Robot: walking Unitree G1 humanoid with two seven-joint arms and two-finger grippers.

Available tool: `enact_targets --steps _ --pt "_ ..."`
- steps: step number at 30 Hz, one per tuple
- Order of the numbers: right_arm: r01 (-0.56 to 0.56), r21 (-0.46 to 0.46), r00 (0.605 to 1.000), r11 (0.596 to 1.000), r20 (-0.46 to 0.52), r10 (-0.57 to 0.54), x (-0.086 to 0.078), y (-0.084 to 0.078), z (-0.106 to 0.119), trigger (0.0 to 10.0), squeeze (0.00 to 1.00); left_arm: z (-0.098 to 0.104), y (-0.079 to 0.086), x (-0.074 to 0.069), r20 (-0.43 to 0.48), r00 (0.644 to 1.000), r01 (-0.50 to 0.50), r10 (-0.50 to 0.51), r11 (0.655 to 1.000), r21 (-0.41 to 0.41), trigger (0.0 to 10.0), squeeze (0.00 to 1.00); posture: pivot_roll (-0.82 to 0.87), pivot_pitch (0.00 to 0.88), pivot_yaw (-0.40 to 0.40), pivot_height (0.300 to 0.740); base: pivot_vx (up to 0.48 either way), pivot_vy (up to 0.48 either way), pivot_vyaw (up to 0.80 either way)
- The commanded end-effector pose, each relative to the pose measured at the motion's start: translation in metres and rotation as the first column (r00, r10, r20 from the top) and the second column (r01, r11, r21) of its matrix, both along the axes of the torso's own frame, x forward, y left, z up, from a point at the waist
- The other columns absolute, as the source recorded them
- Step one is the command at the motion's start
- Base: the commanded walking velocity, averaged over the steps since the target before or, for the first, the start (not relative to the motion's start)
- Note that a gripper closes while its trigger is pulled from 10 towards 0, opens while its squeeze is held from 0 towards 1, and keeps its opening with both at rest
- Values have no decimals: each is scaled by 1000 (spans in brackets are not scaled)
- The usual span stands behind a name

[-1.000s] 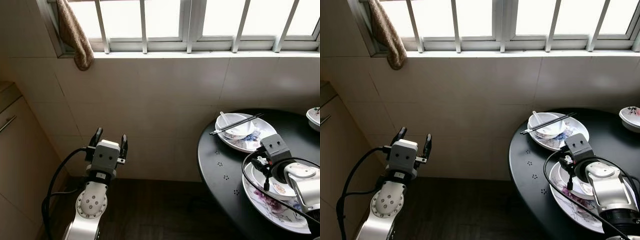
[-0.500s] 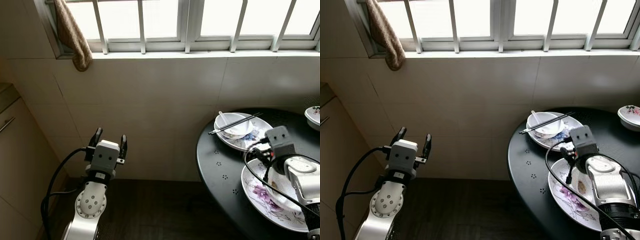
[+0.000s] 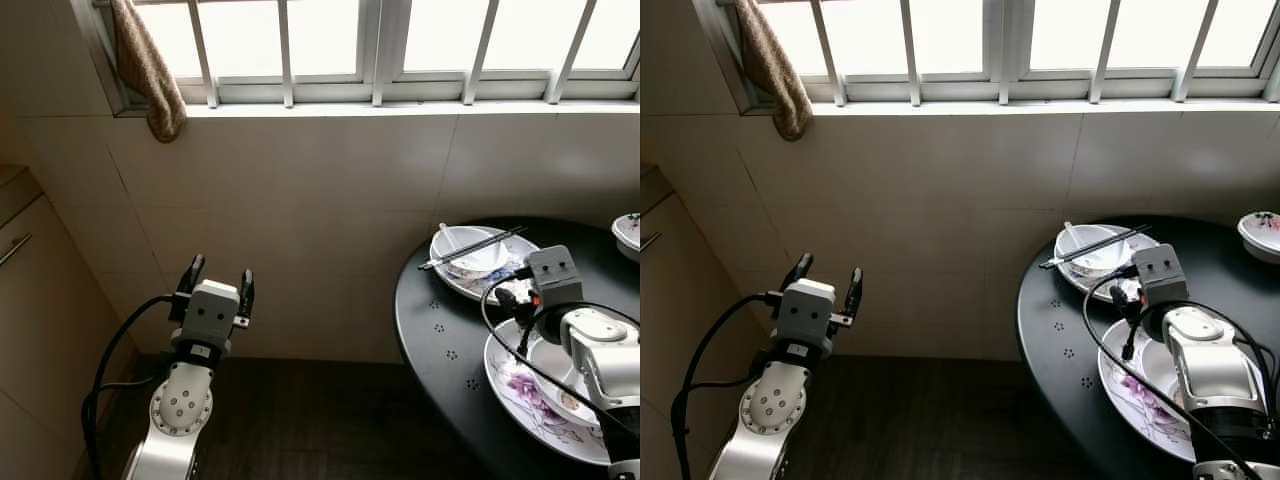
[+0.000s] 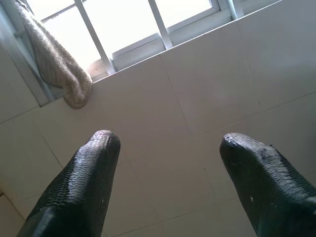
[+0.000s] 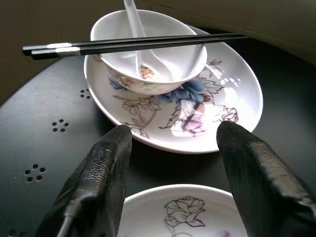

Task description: Kitchen organization

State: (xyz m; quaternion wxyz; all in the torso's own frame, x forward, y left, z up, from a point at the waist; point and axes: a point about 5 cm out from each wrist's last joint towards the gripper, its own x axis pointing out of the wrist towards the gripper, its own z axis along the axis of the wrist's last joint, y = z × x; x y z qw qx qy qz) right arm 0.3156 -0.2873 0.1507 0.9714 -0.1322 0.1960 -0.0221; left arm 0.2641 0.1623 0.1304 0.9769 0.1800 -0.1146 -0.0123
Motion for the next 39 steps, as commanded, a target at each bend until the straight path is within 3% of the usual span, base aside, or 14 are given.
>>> enact_targets --steps 1,10,13,17,24,28,35,39 --pt "84 -8 996 996 23 -83 -4 -9 8 10000 0 -1 1 2 0 1000 -1 1 1000 10 10000 0 -83 0 15 740 0 0 0" --pt "213 96 975 972 41 -218 -13 2 -11 10000 0 -4 -4 3 -13 1000 11 -12 1000 -22 10000 0 -83 0 16 740 0 0 -118" --pt "228 107 969 968 68 -236 -14 18 -19 10000 0 -7 2 4 -39 999 -9 6 998 -63 10000 0 -79 0 15 740 0 159 -800" --pt "229 115 966 967 98 -240 -12 27 -18 10000 0 -8 3 4 -43 999 -11 9 998 -63 10000 0 -76 0 13 740 0 476 -800" --pt "206 -45 947 977 260 -188 -4 37 2 10000 0 -8 1 4 -25 1000 -11 9 998 -55 10000 0 -74 0 7 740 0 195 -304" --pt "269 -109 919 957 326 -221 -6 35 7 10000 0 -9 1 3 -28 1000 -12 10 999 -52 10000 0 -70 0 1 740 0 0 0" --pt "359 -27 914 933 214 -345 -16 26 -19 10000 0 -11 2 2 -33 999 -16 14 999 -50 10000 0 -71 0 3 740 0 0 -343" --pt "362 -63 913 930 227 -339 -17 24 -18 10000 0 -13 2 2 -37 999 -11 9 999 -47 10000 0 -77 0 7 740 0 0 -200"
